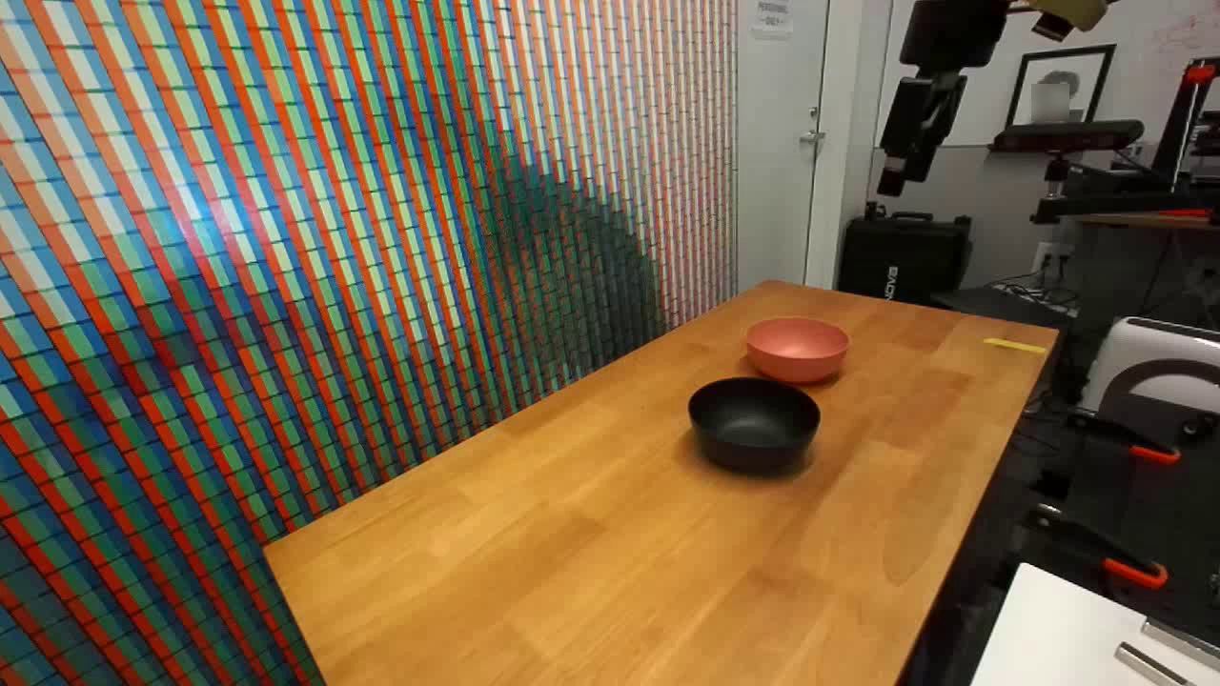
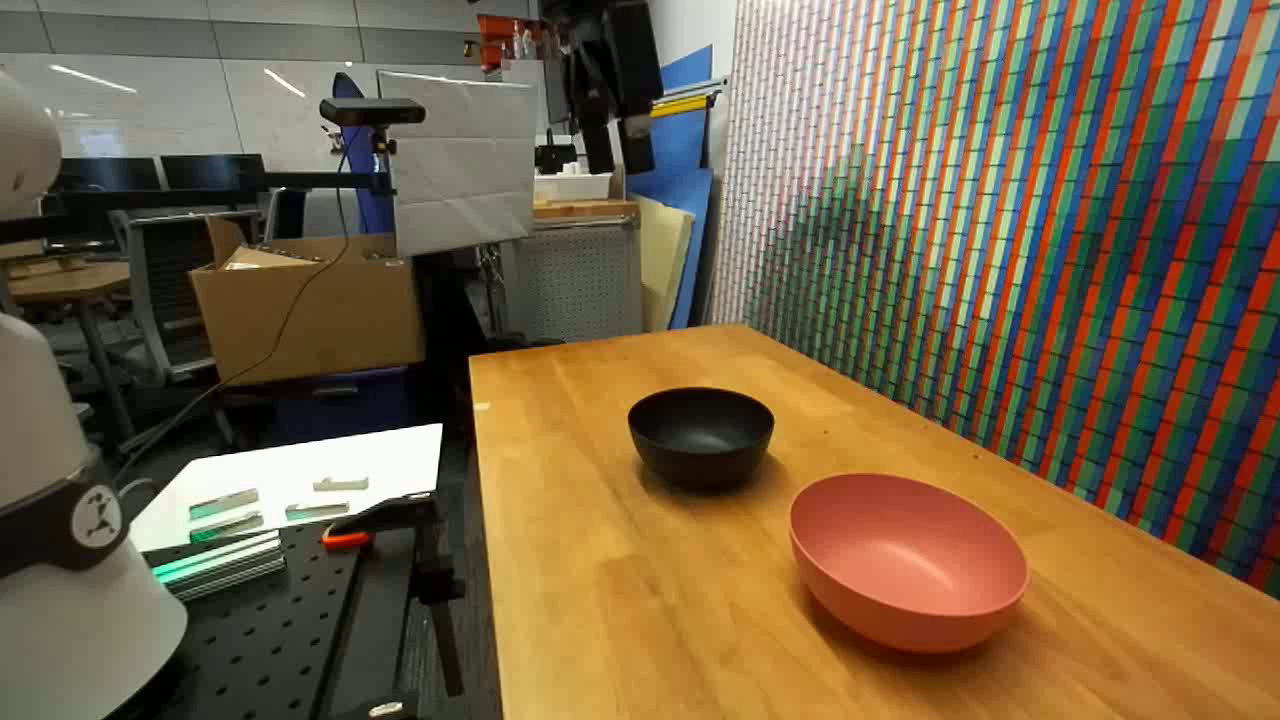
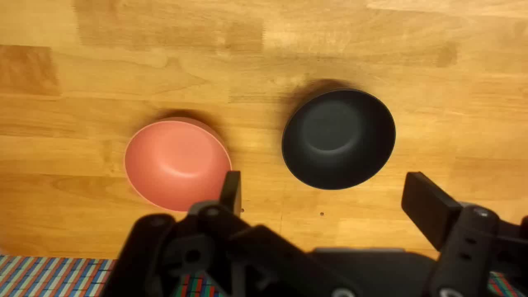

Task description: Put the black bowl inside the pink bowl

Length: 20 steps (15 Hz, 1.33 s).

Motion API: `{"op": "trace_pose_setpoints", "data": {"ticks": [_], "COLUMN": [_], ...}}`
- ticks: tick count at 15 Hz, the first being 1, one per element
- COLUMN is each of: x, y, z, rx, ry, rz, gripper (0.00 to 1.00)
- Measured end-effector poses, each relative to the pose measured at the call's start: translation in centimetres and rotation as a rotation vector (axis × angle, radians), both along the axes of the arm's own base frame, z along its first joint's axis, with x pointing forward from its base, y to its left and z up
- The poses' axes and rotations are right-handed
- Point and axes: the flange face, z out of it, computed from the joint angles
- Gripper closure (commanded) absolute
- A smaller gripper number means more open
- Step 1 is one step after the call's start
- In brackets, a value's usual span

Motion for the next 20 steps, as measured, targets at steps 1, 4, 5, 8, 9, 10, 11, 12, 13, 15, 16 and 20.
{"op": "trace_pose_setpoints", "data": {"ticks": [1,4,5,8,9,10,11,12,13,15,16,20], "x": [0.1,0.1,0.1,0.4,0.8,1.4,2.1,3.0,4.0,6.2,7.3,10.8], "y": [0.0,0.0,0.0,0.3,0.6,1.0,1.4,1.8,2.0,2.6,2.9,3.9], "z": [0.2,0.4,0.4,0.6,1.0,1.3,1.5,1.5,1.2,-0.3,-1.3,-7.2], "rx": [0.001,0.002,0.001,-0.002,-0.003,-0.002,-0.001,0.001,0.001,0.001,0.001,-0.015], "ry": [-0.003,-0.010,-0.008,-0.038,-0.070,-0.103,-0.131,-0.150,-0.161,-0.157,-0.142,-0.039], "rz": [0.000,0.000,0.000,0.009,0.011,0.010,0.005,-0.003,-0.011,-0.027,-0.035,-0.060], "gripper": [0.00,0.00,0.00,0.00,0.00,0.00,0.00,0.00,0.00,0.00,0.00,0.00]}}
